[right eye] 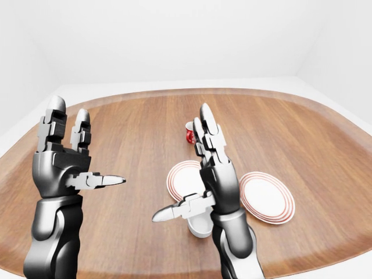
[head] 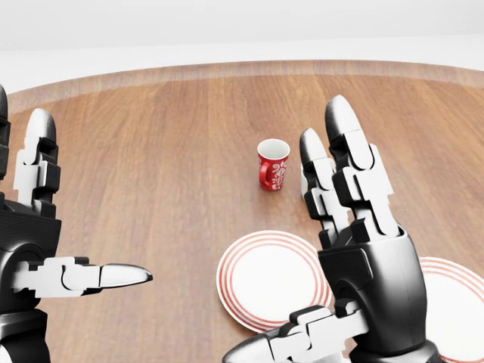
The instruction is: Put the white mug on the left plate.
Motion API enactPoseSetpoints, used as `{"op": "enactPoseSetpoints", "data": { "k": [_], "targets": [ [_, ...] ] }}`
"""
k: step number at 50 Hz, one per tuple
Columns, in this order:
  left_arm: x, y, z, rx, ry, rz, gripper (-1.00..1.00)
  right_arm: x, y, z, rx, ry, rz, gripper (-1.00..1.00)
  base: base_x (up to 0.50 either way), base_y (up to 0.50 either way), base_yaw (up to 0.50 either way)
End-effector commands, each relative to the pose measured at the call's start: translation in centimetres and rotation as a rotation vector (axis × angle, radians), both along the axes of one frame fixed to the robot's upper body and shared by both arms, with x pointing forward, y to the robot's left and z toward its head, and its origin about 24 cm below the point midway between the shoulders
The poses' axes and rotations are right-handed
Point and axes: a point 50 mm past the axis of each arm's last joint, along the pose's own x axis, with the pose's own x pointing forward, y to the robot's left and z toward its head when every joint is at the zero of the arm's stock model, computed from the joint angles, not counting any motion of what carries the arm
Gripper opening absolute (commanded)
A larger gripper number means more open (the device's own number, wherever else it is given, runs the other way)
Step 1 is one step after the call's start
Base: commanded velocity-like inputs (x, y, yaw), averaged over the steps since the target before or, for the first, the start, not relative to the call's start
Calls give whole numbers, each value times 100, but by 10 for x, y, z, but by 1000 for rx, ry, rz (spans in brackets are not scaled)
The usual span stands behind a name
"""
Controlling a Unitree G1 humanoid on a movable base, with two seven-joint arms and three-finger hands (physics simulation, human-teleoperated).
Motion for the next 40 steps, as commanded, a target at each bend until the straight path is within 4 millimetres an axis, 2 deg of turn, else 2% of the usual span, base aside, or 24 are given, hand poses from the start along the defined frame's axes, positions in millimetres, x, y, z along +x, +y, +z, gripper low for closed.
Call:
{"op": "enactPoseSetpoints", "data": {
  "k": [1,29,40],
  "targets": [
    [0,0,0,0,1,1,100,7,8,-15,-187,31,-58,100,0,0,0],
    [0,0,-1,4,5,-2,100,1,21,-32,-504,45,-43,100,0,0,0],
    [0,0,-1,4,4,-2,100,1,19,-34,-602,39,-72,100,0,0,0]
  ]
}}
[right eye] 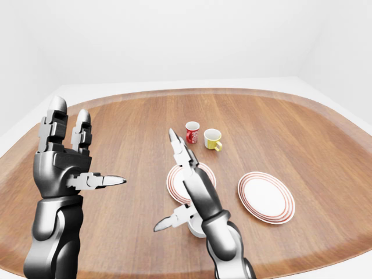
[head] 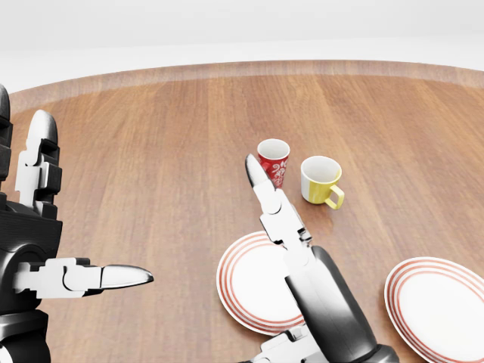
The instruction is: Put the white mug on the left plate.
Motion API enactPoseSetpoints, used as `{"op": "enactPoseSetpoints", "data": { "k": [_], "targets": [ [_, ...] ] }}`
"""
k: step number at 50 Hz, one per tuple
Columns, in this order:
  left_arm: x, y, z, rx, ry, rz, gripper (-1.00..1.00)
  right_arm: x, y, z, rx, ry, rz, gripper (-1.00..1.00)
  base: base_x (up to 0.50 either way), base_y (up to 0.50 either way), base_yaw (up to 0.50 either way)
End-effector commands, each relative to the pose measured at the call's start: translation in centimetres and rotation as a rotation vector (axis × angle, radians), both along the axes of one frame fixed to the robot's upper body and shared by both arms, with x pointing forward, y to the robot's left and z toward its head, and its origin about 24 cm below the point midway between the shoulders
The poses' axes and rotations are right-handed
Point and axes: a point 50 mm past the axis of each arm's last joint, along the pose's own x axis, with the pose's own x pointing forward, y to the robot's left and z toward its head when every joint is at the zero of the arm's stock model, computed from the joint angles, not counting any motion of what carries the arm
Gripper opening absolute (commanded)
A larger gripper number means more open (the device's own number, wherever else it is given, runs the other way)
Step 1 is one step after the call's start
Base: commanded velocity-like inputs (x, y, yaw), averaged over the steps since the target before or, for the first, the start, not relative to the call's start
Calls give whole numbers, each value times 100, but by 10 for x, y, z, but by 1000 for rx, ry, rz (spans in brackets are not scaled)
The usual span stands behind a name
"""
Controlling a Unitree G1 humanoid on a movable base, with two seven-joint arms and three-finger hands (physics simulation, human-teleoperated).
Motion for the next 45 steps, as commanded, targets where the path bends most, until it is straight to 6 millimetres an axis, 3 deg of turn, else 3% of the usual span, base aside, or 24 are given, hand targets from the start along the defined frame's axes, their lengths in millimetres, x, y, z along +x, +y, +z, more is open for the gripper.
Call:
{"op": "enactPoseSetpoints", "data": {
  "k": [1,21,45],
  "targets": [
    [0,0,0,1,-1,-1,100,0,-1,-2,-104,-6,-17,100,0,0,0],
    [0,-1,0,1,0,-2,100,3,-9,5,-262,-46,-77,100,0,0,0],
    [0,-1,0,3,1,-2,100,1,-11,-10,-388,27,-83,100,0,0,0]
  ]
}}
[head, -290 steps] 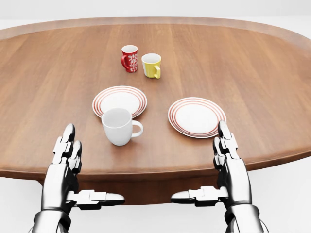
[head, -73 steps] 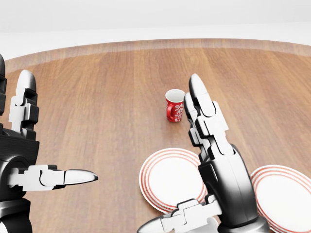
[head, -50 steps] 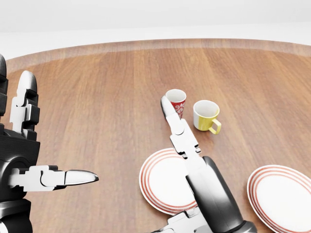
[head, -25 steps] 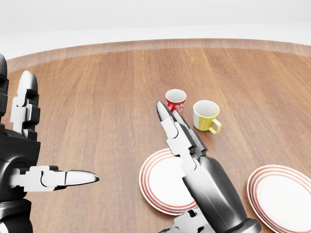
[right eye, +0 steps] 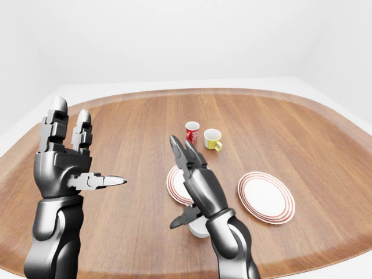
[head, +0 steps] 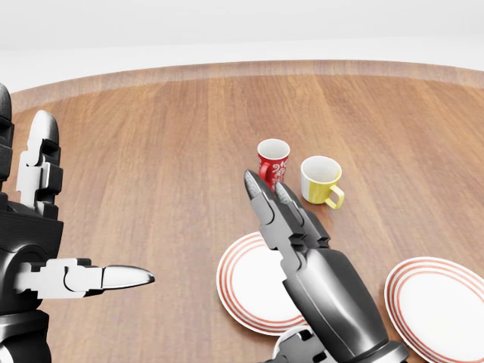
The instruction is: Put the white mug on the left plate.
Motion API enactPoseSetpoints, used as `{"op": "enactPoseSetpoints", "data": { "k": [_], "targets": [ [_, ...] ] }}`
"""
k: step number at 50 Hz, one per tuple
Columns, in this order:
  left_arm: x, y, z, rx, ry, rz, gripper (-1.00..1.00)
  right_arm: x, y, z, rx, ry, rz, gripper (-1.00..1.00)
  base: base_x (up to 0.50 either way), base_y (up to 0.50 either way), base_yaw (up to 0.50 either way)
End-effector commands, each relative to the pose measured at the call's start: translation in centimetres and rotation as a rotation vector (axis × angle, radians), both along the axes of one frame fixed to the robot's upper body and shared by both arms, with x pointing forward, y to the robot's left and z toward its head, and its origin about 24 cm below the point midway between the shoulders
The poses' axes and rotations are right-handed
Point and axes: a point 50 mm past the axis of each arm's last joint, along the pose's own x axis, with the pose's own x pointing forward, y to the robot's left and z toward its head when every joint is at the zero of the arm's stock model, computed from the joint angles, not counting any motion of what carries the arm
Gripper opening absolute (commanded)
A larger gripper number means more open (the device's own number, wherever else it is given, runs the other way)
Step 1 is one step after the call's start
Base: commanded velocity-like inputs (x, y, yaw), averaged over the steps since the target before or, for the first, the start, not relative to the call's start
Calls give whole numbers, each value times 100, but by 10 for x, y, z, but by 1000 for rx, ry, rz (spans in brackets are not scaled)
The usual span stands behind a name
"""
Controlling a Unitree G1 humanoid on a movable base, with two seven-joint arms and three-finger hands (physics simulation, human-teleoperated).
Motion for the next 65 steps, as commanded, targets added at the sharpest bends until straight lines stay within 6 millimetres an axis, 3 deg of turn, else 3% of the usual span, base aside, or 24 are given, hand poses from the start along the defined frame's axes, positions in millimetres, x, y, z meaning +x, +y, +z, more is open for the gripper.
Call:
{"op": "enactPoseSetpoints", "data": {
  "k": [1,17,48,65],
  "targets": [
    [0,0,0,0,0,0,100,-2,0,-7,-63,42,1,100,0,0,0],
    [0,0,-1,1,2,-1,100,-8,-1,-21,-172,119,10,100,0,0,0],
    [0,0,-1,1,4,-1,100,-10,-5,-36,-234,193,-5,100,0,0,0],
    [0,-1,-2,2,7,-2,100,-10,-10,-53,-284,271,-26,100,0,0,0]
  ]
}}
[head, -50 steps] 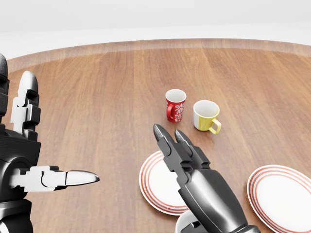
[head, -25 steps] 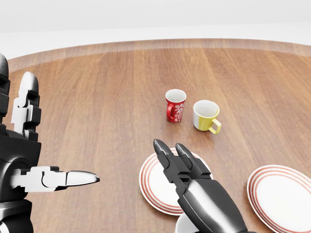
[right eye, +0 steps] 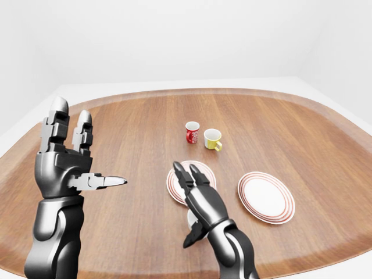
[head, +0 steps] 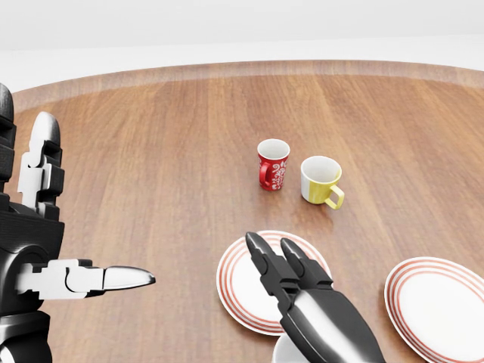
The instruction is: Put the white mug on the left plate.
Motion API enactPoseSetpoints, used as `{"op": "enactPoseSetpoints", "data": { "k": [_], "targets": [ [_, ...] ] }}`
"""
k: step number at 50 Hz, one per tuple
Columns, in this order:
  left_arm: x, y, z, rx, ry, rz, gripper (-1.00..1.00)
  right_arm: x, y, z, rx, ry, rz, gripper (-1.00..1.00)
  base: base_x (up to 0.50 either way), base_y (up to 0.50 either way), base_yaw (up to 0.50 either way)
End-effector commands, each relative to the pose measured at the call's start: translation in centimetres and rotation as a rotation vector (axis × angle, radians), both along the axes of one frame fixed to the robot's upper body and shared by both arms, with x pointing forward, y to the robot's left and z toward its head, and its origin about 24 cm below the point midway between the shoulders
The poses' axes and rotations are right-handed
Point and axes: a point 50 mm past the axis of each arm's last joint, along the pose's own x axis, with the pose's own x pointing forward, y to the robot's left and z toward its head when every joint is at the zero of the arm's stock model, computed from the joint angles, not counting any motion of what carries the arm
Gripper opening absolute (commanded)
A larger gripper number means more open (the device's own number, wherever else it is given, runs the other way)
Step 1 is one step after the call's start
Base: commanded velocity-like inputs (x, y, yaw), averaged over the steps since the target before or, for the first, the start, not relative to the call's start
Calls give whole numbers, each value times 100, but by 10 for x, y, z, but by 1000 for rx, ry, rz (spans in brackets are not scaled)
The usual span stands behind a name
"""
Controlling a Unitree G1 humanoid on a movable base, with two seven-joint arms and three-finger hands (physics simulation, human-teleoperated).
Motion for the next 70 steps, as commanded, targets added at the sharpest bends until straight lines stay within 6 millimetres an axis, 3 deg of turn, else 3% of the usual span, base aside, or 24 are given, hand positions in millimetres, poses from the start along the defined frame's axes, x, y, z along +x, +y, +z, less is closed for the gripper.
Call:
{"op": "enactPoseSetpoints", "data": {
  "k": [1,57,70],
  "targets": [
    [0,0,0,1,1,-2,100,1,-4,-12,-28,53,-14,100,0,0,0],
    [0,0,0,1,-1,0,100,16,-15,-18,-33,156,5,100,0,0,0],
    [0,0,-1,2,4,-1,100,21,-21,-28,-98,153,-61,100,0,0,0]
  ]
}}
